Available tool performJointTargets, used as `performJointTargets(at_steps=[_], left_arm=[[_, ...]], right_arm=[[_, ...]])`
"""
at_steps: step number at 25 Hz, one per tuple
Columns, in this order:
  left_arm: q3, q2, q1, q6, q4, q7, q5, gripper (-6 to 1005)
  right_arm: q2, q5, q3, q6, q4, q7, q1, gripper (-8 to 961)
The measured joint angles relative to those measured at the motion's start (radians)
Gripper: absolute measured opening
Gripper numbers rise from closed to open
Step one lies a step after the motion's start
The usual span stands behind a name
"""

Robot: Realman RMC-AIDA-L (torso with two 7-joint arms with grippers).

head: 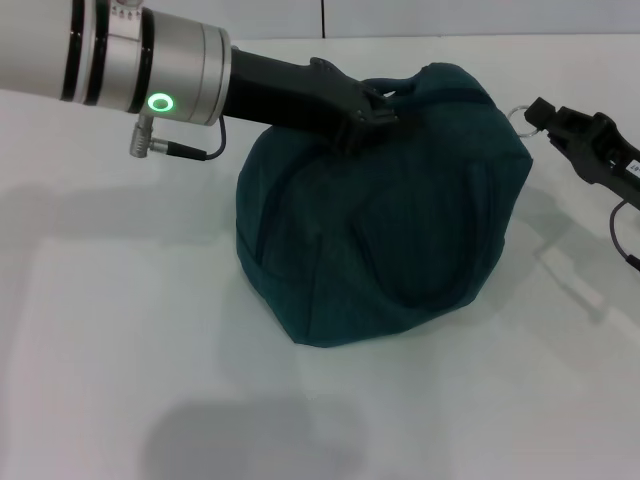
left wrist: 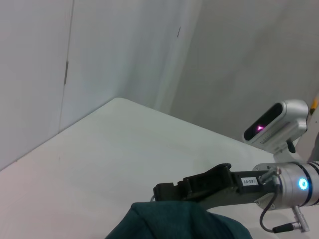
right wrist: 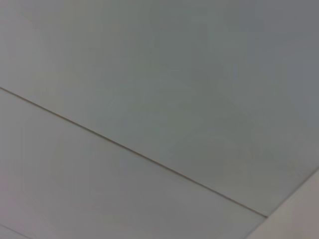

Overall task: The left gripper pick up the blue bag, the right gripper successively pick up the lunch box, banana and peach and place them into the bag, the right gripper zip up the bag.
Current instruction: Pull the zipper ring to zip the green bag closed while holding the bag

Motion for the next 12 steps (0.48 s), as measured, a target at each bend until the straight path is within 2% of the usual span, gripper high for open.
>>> performJointTargets(at_steps=[12], left_arm=[[-0.006, 0.0, 0.025, 0.0, 0.005, 0.0, -0.03, 47]], right_arm=[[-0.001, -0.002, -0.015, 0.017, -0.003, -0.001, -0.002, 56]])
